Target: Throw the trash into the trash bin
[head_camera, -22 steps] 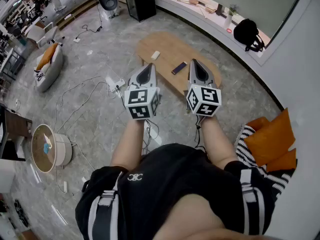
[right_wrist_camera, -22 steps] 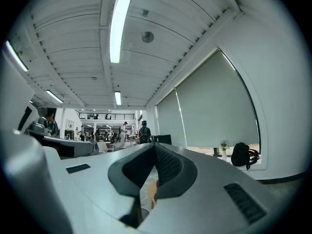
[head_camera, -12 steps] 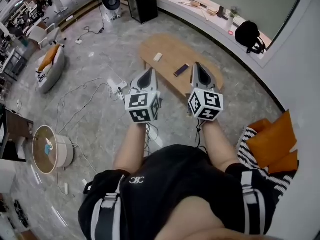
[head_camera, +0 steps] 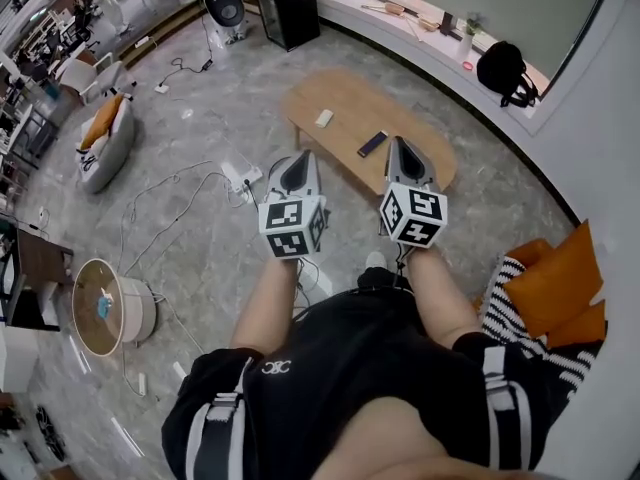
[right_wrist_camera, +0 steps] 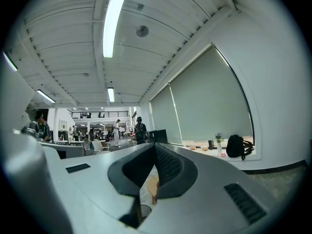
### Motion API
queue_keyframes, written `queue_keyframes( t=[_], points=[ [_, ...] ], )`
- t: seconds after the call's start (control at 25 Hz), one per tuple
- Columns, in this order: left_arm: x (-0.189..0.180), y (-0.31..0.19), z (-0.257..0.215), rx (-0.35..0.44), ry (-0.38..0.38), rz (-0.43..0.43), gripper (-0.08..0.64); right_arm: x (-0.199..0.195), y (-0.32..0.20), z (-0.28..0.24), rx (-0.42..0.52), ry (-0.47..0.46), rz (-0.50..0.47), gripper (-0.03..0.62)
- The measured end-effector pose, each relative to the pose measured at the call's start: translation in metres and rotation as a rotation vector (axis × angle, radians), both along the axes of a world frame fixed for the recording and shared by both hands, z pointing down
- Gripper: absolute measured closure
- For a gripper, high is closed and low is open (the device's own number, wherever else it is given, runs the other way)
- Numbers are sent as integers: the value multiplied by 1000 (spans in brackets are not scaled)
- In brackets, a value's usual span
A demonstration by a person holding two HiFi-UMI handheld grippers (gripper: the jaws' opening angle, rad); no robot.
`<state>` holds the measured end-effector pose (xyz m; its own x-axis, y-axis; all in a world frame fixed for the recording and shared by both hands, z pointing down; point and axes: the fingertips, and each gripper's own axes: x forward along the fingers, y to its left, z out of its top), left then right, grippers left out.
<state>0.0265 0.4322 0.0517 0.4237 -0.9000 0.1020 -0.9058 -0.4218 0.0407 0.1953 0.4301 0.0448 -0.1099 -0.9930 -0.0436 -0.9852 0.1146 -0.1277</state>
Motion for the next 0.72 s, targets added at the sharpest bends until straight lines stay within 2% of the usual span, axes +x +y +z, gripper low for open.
queue_keyframes(
  t=[0.4,0.72],
  points=[
    [-5,-83,13,-27,6,-2,557,6,-88,12,4,-7,19,581],
    [39,-203,12,-8,-13,38,557,44,-208,19,-1,-41,19,581]
  ],
)
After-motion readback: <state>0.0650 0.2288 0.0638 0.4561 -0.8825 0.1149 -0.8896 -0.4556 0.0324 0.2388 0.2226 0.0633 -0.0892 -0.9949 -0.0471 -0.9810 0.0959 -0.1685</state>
